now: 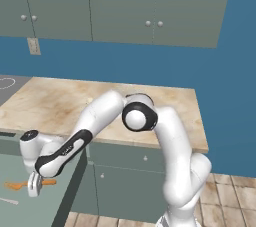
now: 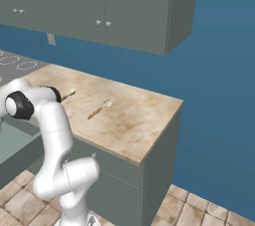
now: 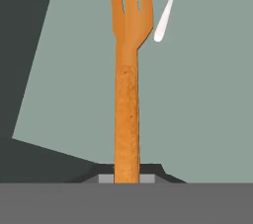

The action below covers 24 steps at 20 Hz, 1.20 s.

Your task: Organize the utensils by type. Pick up the wooden spoons from the counter and place them in the open cabinet. Then pick up the metallic utensils from the counter and place them in the open drawer.

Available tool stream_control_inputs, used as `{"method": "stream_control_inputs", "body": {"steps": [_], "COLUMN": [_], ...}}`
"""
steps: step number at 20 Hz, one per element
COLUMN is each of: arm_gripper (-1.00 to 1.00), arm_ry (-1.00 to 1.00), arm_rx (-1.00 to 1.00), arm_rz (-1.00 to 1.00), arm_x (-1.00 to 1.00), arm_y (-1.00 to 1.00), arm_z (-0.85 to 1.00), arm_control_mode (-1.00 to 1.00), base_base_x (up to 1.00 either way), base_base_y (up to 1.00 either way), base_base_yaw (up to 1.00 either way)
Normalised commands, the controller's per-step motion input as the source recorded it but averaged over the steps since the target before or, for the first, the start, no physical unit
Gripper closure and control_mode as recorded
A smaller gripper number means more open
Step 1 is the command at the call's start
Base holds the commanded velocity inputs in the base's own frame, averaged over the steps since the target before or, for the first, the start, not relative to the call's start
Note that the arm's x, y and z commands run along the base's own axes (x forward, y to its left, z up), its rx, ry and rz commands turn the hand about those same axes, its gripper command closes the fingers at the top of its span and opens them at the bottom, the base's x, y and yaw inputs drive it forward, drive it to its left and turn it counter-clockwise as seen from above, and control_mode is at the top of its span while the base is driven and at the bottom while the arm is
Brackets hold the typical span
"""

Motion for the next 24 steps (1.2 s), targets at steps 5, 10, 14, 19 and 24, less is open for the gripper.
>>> {"method": "stream_control_inputs", "body": {"steps": [5,10,14,19,24], "arm_gripper": [1.0,1.0,1.0,1.0,1.0], "arm_ry": [-0.02,0.0,-0.02,-0.01,0.0], "arm_rx": [0.0,0.0,0.0,0.0,0.0], "arm_rz": [0.0,0.0,0.0,0.0,0.0], "arm_x": [0.16,0.18,0.21,0.23,0.19], "arm_y": [0.19,0.17,0.18,0.21,0.2], "arm_z": [-0.33,-0.29,-0.38,-0.37,-0.27], "arm_control_mode": [-1.0,-1.0,-1.0,-1.0,-1.0], "base_base_x": [0.0,0.0,0.0,0.0,0.0], "base_base_y": [0.0,0.0,0.0,0.0,0.0], "base_base_yaw": [0.0,0.0,0.0,0.0,0.0]}}
